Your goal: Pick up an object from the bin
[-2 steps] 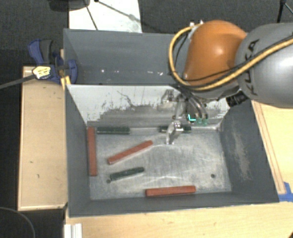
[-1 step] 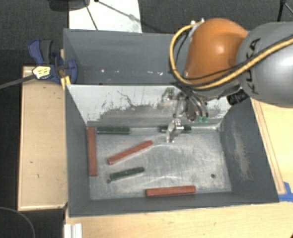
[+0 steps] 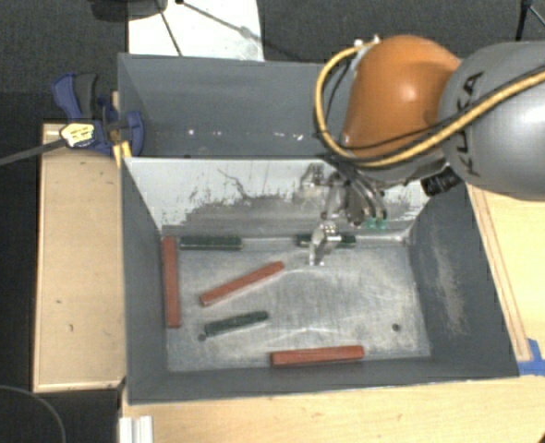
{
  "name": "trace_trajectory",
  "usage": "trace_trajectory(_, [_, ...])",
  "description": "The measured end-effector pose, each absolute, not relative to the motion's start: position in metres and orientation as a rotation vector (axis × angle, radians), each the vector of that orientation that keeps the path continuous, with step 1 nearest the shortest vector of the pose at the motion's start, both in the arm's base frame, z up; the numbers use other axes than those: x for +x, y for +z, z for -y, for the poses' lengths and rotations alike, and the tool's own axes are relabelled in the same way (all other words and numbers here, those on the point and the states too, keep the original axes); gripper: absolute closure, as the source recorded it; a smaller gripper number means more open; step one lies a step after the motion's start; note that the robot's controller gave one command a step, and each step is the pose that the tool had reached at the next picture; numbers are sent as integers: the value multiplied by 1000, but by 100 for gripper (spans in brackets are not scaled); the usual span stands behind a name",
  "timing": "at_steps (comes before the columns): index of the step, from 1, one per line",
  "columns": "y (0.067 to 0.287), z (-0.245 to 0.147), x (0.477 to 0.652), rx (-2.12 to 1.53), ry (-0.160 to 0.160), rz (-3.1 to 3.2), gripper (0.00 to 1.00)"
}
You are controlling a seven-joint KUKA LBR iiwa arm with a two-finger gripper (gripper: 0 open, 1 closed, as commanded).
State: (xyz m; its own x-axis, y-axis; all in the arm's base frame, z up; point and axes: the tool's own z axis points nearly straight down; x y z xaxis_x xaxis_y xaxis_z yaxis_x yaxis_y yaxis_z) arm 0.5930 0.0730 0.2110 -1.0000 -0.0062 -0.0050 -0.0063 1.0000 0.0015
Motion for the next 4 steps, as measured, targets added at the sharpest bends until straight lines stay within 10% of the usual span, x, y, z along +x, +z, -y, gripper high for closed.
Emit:
trace_trajectory(1, [183,-129,583,-379,0,-3117,0])
trace_trajectory(2, [74,-119,574,-301,4,-3122,100])
trace_trajectory(3, [74,-119,574,-299,4,-3122,100])
trace_trajectory(4, [210,-108,588,-327,1,-3121,100])
